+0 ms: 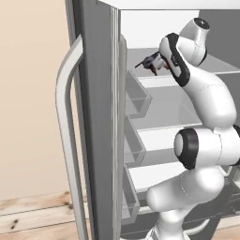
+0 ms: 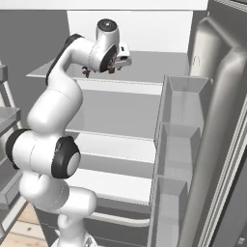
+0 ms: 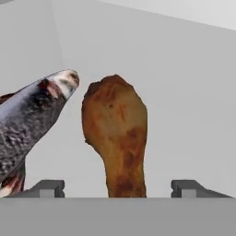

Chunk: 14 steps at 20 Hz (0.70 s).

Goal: Gather the carrot and potato from the fridge and place them on a tray on the dining counter. Then gather the fish and chicken drumstick from the fridge and place them on the other tray.

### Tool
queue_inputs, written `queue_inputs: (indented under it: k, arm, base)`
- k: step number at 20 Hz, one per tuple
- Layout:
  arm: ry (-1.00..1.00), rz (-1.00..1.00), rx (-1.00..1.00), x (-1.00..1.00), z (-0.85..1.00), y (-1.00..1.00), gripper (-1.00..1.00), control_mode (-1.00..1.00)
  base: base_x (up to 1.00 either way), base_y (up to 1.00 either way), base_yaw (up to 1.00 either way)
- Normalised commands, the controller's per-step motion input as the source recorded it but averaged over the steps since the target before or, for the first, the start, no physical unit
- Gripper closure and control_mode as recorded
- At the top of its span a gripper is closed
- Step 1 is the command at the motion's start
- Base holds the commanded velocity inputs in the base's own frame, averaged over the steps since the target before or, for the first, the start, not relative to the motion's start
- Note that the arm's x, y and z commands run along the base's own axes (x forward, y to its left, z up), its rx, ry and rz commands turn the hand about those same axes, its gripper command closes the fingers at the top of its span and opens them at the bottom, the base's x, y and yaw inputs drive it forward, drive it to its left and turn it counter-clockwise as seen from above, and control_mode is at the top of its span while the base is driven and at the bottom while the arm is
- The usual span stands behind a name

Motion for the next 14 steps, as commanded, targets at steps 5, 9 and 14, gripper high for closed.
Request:
queue_inputs:
  k: [5, 9, 14]
  arm:
    - [0.01, 0.00, -0.02, -0.14, -0.16, 0.03, 1.00, -1.00]
    - [-0.01, 0.00, 0.01, -0.61, -0.23, -0.18, 1.00, -1.00]
    - [-0.13, 0.00, 0.01, -0.97, 0.00, -0.35, 1.00, -1.00]
  base:
    - [0.00, 0.00, 0.00]
    - [0.00, 0.00, 0.00]
    - [0.00, 0.00, 0.00]
